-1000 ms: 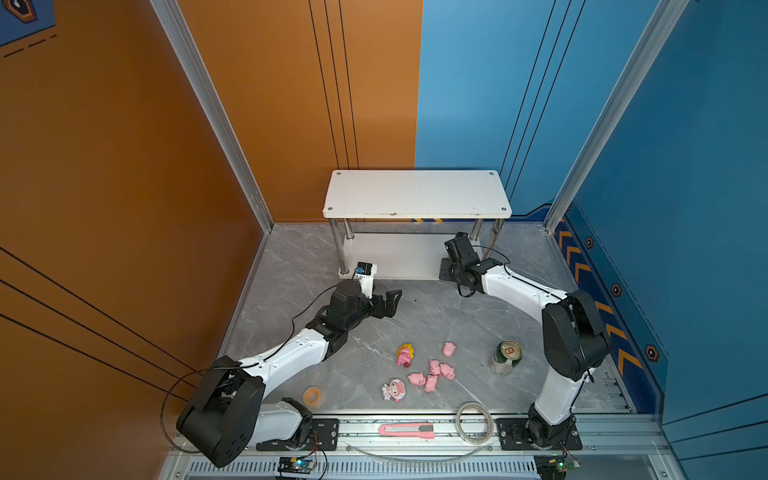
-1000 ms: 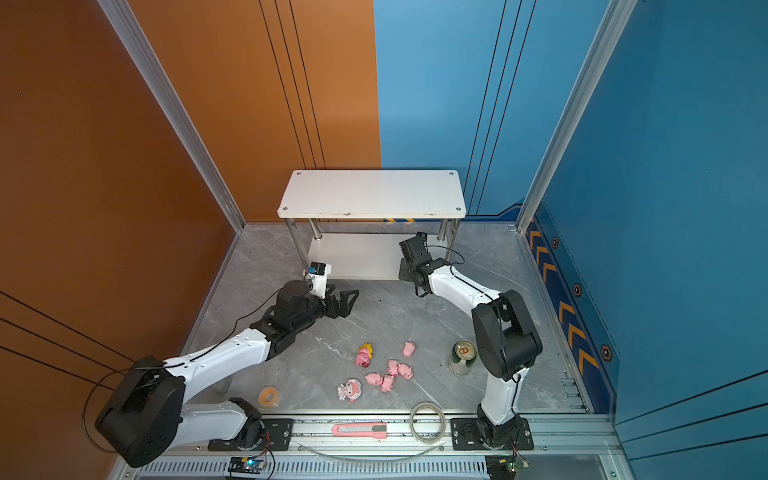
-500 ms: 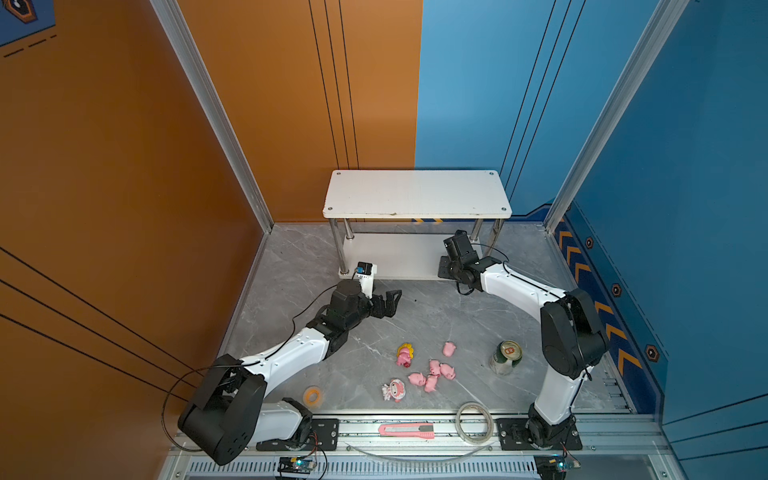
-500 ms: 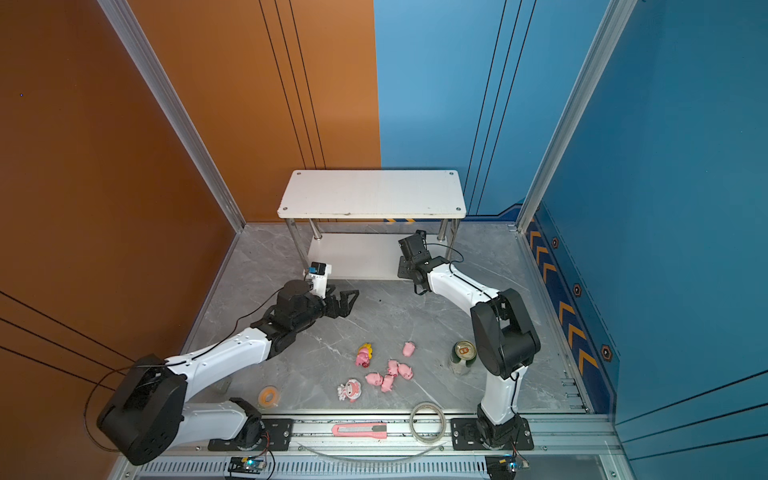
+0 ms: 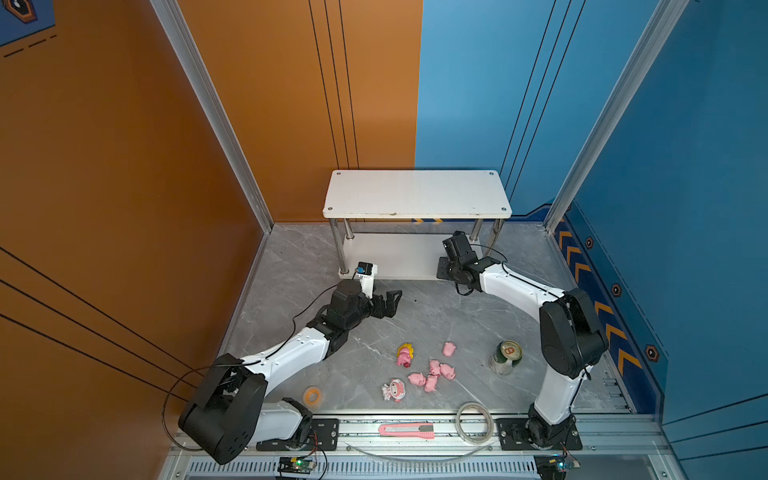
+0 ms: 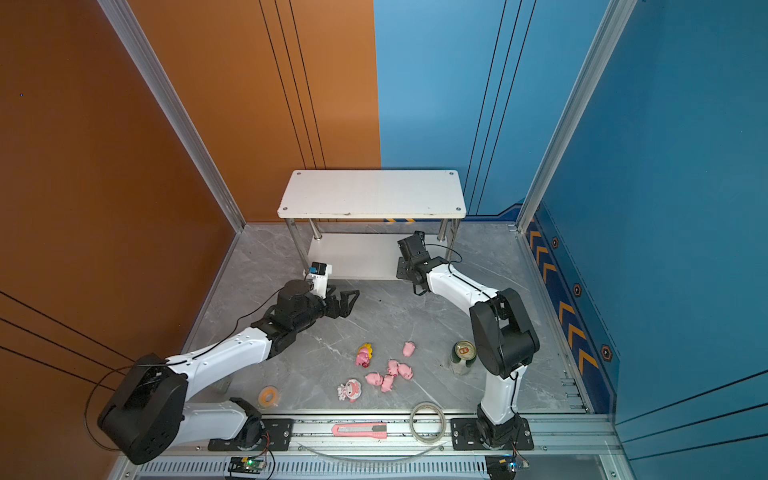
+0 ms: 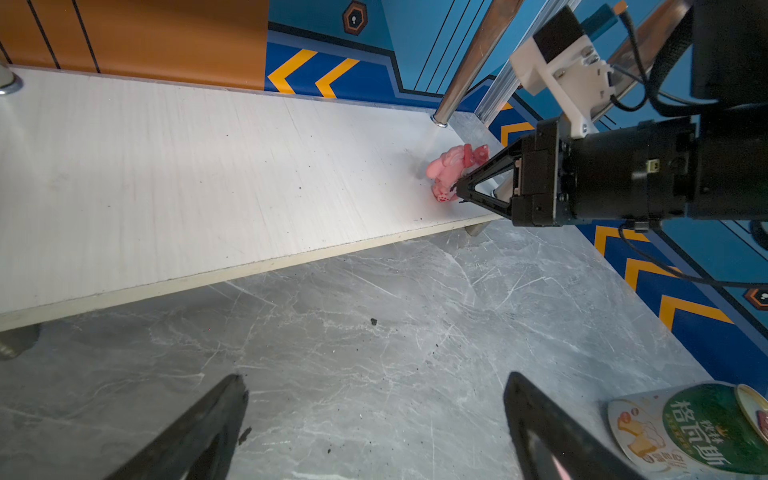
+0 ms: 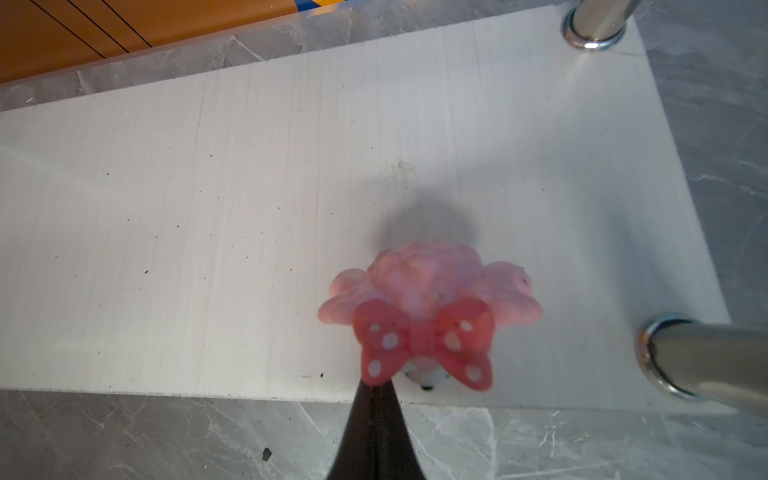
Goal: Place and organize the plastic toys onto the shelf
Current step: 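Move the right gripper down to the pink toys on the table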
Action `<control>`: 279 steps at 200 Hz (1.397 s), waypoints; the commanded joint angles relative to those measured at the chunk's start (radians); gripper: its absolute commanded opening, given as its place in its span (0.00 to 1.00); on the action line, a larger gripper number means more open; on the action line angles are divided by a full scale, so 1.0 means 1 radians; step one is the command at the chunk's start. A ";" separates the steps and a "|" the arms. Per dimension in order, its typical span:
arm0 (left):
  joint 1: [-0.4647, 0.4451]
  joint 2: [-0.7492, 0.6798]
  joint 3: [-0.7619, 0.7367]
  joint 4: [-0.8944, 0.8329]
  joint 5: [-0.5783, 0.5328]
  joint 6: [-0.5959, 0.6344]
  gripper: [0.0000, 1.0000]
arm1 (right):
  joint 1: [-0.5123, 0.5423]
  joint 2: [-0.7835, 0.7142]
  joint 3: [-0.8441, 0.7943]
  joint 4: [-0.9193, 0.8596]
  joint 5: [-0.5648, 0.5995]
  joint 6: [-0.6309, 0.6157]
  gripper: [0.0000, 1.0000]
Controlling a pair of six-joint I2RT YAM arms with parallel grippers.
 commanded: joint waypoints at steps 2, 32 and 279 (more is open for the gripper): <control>0.011 -0.012 0.017 -0.006 0.008 0.002 0.98 | 0.023 -0.096 -0.049 -0.033 0.003 0.007 0.00; 0.011 -0.040 -0.003 -0.007 0.003 -0.002 0.98 | 0.076 -0.201 -0.141 -0.092 0.015 0.005 0.00; 0.022 -0.368 -0.216 -0.329 -0.223 -0.085 0.93 | 0.780 -0.188 -0.280 -0.282 -0.485 -0.291 0.00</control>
